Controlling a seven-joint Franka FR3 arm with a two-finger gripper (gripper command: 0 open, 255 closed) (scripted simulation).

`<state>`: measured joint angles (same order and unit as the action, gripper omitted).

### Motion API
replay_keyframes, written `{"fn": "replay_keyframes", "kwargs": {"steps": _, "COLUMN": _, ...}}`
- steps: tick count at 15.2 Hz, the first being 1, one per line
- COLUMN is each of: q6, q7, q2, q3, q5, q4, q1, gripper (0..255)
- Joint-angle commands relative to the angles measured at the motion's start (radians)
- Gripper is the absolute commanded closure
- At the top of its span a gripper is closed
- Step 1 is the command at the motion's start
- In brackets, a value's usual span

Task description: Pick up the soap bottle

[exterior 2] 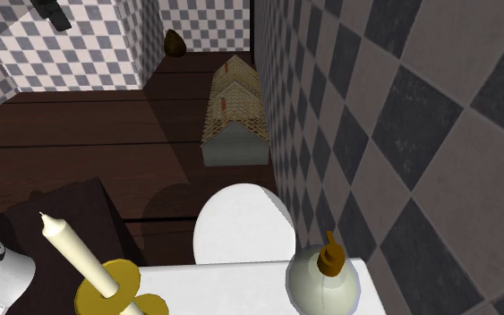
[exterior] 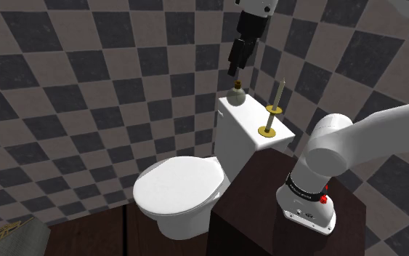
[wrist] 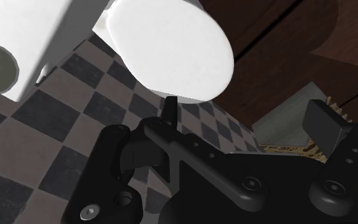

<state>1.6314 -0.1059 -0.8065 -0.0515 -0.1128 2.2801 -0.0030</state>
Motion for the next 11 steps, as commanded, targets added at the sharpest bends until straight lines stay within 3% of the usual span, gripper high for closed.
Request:
{"fn": "replay_keyframes", "kwargs": {"steps": 1, "q6": 0.000, "q7": 0.000, "q2": 0.000, "q3": 0.000, "q5": 0.000, "q4": 0.000, "q1": 0.000, "gripper": 0}}
{"fn": "replay_keyframes", "kwargs": {"steps": 11, "q6": 0.168, "q7": -0.187, "q2": 0.157, "q3": 0.168, "q5": 0.091, "q4": 0.038, "q1": -0.062, "gripper": 0}}
